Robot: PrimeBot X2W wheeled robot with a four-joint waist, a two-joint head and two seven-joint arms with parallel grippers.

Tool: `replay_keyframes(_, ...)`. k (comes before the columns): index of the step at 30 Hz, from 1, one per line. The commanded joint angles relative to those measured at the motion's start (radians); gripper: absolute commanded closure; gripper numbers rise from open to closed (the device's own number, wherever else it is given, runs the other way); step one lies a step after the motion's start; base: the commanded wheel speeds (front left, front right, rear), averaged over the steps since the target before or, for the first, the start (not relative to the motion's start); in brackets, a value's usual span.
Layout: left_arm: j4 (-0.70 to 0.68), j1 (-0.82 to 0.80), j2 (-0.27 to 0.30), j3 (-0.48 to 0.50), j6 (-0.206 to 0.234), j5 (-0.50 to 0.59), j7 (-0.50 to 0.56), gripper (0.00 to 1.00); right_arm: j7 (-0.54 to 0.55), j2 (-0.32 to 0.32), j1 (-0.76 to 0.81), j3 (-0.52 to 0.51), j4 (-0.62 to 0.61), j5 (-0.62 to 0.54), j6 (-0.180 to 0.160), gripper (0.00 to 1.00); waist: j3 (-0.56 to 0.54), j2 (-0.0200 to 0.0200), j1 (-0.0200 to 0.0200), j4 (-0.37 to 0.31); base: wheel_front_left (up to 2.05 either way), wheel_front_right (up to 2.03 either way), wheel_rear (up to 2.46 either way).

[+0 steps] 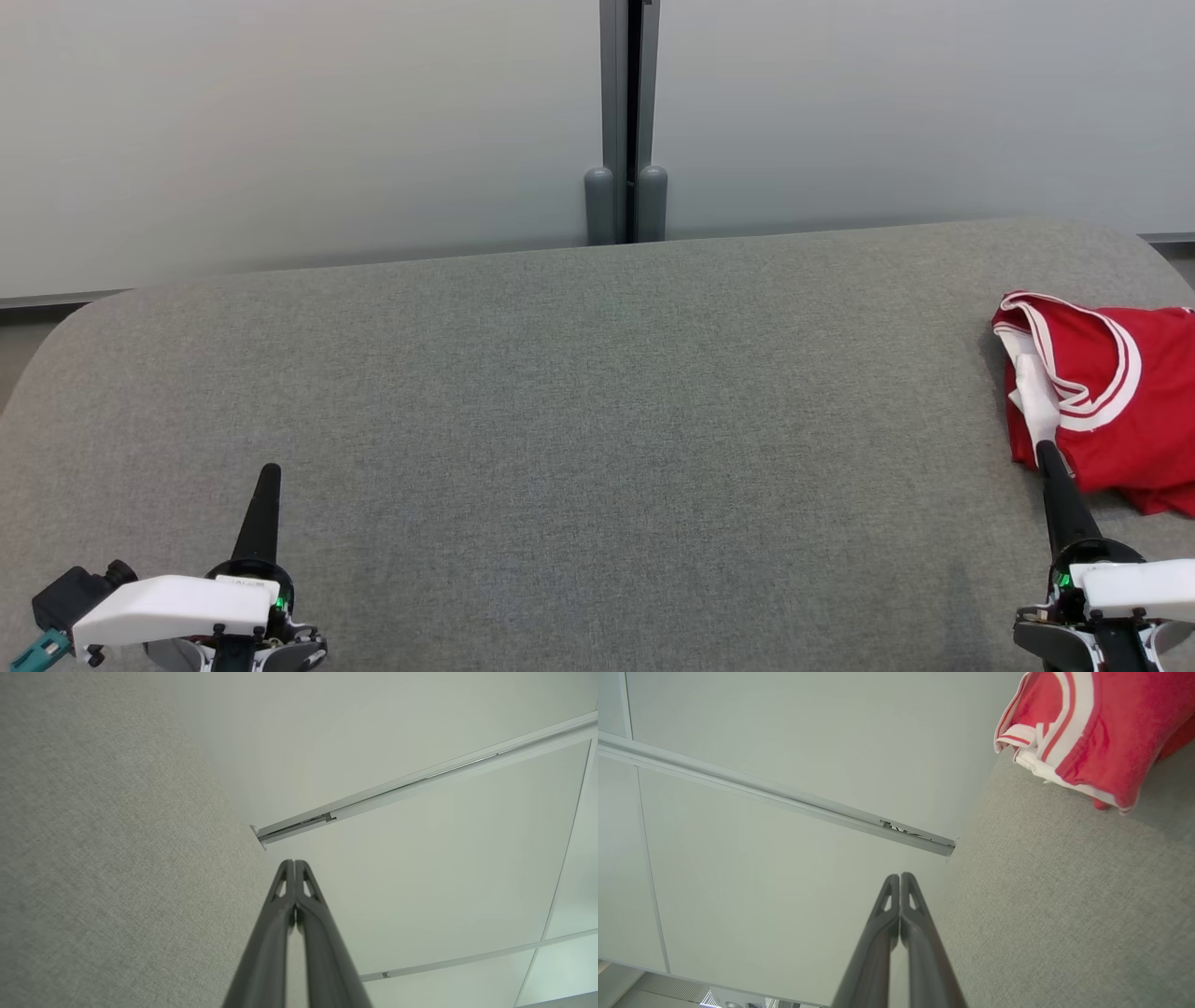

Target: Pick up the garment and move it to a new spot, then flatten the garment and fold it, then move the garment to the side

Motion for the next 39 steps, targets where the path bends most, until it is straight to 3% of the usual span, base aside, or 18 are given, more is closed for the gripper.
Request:
replay_keyframes(1,-0.004,-0.022,0.002,0.011,-0.011,-0.025,0.005,1.00,0.004,-0.001,-0.018,-0.004,0.001,0.023,0.000,1.00,0.001,0.0000,0.0000,0.000,0.00,0.00,0.00)
replay_keyframes(39,0.011,-0.071,-0.029,0.079,-0.072,-0.287,0.077,1.00,0.025,0.025,-0.072,-0.031,0.059,0.287,0.000,1.00,0.021,0.0000,0.0000,0.000,0.00,0.00,0.00)
